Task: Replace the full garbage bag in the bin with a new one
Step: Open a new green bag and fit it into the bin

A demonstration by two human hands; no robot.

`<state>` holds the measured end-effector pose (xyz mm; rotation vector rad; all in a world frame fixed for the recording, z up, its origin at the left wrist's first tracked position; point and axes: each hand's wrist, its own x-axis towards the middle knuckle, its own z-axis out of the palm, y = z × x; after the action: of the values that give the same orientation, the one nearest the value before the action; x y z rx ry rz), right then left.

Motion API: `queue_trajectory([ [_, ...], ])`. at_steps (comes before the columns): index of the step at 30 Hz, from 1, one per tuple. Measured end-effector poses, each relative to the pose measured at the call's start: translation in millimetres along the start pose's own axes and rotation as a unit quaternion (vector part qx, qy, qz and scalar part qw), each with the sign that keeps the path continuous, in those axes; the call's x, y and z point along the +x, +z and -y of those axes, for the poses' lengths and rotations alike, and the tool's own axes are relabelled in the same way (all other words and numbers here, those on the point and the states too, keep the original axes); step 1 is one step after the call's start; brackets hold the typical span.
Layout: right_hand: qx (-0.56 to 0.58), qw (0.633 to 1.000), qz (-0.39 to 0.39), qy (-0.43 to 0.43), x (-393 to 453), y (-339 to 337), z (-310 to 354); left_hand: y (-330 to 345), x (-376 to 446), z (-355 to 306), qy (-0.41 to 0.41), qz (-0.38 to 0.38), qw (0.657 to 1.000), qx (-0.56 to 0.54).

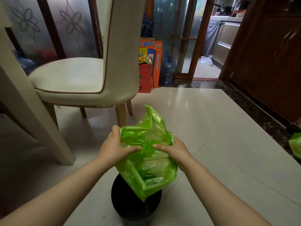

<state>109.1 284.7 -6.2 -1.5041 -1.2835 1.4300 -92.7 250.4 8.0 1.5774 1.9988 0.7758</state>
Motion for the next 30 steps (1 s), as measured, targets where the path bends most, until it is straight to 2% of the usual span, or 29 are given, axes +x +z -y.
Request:
queue_trajectory([
  [3, -0.117, 0.989, -0.078, -0.045, 3, 6, -3, 7, 5, -2, 0.040, -0.043, 0.995, 0.085],
  [6, -0.188, 0.973, -0.111, -0.079, 2, 2, -4, 8, 9, 8, 0.046, -0.066, 0.992, 0.097],
  [10, -0.214, 0.968, -0.122, -0.040, 6, -11, -12, 3, 7, 24, 0.033, -0.075, 0.988, 0.133],
  [11, -0.186, 0.976, -0.113, -0.013, 7, -11, -13, 3, 6, 27, 0.028, -0.073, 0.986, 0.144],
  [13, -0.034, 0.996, -0.067, 0.049, 4, -8, -12, 5, 4, 27, 0.026, -0.060, 0.986, 0.155],
  [16, 0.176, 0.977, 0.018, 0.122, 0, -2, -4, 12, 2, 17, 0.038, -0.020, 0.992, 0.122],
  [18, 0.223, 0.963, 0.084, 0.122, -5, -1, 4, 17, 0, 10, 0.051, 0.004, 0.995, 0.083],
  [19, 0.212, 0.966, 0.104, 0.107, -6, 0, 5, 18, 0, 7, 0.051, 0.009, 0.996, 0.066],
  [20, 0.167, 0.977, 0.111, 0.076, -8, 2, 7, 18, -1, 4, 0.046, 0.011, 0.997, 0.059],
  [22, -0.034, 0.997, 0.063, -0.003, -7, 2, 2, 17, -2, 2, 0.047, 0.013, 0.995, 0.088],
  [23, -0.146, 0.988, 0.012, -0.044, -6, 4, -2, 17, -3, 1, 0.057, 0.013, 0.991, 0.118],
  [25, -0.303, 0.943, -0.063, -0.123, -7, 4, -7, 16, -3, 3, 0.068, 0.003, 0.984, 0.165],
  [28, -0.418, 0.891, -0.076, -0.160, -8, -6, -16, 10, 0, 12, 0.031, -0.011, 0.981, 0.193],
  [30, -0.450, 0.879, -0.070, -0.140, -7, -17, -21, 6, 0, 20, 0.011, -0.013, 0.980, 0.196],
])
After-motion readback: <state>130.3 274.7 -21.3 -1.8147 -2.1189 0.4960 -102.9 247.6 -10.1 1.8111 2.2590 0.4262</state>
